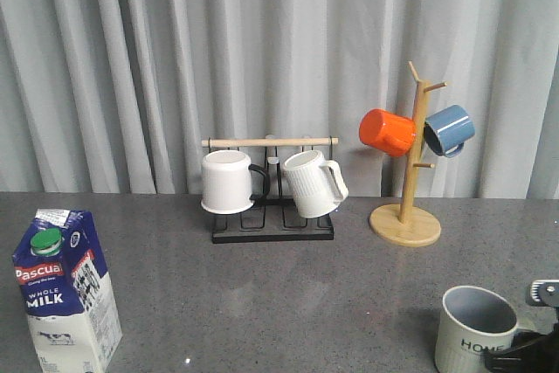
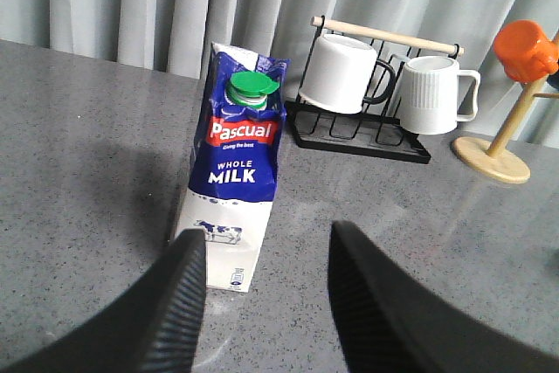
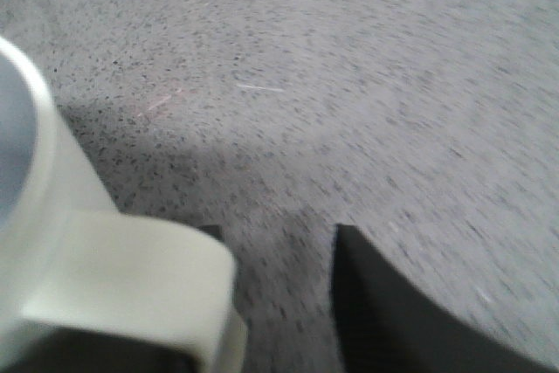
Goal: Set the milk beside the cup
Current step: 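Grasp the white HOME mug with the right gripper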
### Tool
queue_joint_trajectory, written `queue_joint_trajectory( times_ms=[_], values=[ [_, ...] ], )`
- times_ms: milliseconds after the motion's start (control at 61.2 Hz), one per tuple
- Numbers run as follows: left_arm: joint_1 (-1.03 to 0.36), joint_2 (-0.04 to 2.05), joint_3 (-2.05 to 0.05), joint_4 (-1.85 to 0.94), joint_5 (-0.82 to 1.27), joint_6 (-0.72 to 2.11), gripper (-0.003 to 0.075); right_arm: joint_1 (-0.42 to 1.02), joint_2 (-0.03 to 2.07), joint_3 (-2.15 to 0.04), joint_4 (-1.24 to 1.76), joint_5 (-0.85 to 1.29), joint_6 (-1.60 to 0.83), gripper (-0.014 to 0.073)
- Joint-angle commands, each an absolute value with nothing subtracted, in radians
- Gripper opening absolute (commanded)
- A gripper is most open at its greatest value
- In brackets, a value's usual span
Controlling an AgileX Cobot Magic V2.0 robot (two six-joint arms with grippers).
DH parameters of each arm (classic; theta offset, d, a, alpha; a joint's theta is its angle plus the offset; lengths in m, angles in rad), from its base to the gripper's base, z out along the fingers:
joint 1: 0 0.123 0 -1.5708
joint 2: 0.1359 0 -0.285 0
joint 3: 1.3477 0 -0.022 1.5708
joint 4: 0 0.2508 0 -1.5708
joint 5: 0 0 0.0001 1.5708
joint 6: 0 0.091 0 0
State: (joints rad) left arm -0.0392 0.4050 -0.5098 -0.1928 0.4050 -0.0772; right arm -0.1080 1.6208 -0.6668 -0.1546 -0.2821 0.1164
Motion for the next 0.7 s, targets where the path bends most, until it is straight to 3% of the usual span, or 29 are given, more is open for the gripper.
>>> queue_joint_trajectory(
  times_ms=[0, 82, 343, 506, 686],
  values=[
    [-0.042, 0.42, -0.541, -0.199, 0.327, -0.075, 0.0328, -0.115, 1.628, -0.701, -0.227, -0.43, 0.157, 0.0092],
    [-0.042, 0.42, -0.541, -0.199, 0.327, -0.075, 0.0328, -0.115, 1.65, -0.701, -0.268, -0.446, 0.185, -0.0016],
    [-0.042, 0.42, -0.541, -0.199, 0.339, -0.075, 0.0328, -0.094, 1.599, -0.712, -0.328, -0.47, 0.286, -0.0007],
    [-0.042, 0.42, -0.541, -0.199, 0.358, -0.075, 0.0328, 0.046, 1.546, -0.844, -0.406, -0.332, 0.361, -0.0005],
    [-0.042, 0.42, -0.541, -0.199, 0.377, -0.075, 0.0328, 0.204, 1.64, -1.049, -0.404, -0.138, 0.366, -0.0005]
  ],
)
